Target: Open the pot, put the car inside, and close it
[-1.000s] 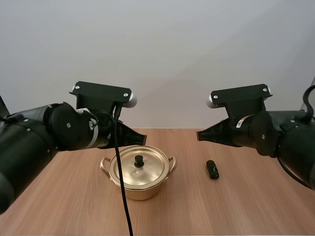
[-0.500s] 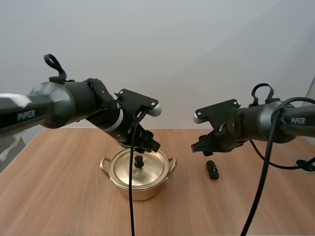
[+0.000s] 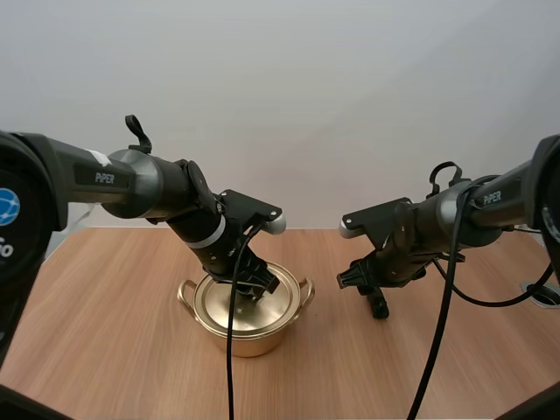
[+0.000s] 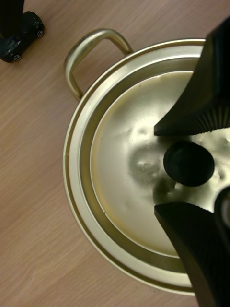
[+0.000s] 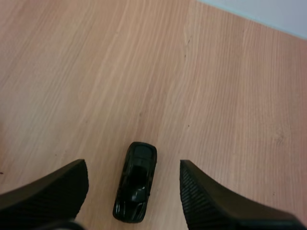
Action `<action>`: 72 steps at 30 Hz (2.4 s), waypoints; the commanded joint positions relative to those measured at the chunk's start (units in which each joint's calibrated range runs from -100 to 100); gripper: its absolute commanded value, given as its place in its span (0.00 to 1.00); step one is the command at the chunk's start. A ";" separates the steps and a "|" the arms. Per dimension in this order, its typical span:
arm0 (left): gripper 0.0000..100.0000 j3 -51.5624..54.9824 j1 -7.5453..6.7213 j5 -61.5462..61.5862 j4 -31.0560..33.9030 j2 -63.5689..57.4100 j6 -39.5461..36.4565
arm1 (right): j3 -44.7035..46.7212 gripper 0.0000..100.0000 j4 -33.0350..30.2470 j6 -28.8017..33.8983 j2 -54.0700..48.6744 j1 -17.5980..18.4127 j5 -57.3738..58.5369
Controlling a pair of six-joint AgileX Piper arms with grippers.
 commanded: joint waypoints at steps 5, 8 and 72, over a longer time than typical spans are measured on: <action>0.00 -0.04 0.00 0.06 0.55 0.05 -0.03 | -0.03 0.91 0.06 0.01 5.22 0.06 0.03; 0.00 -0.04 0.00 -0.09 0.55 0.05 -0.03 | -0.68 0.91 0.06 0.01 6.85 0.06 0.09; 0.00 -45.05 2.06 21.38 -1.36 -29.80 -12.40 | -20.22 0.71 32.45 -28.30 10.67 17.43 37.26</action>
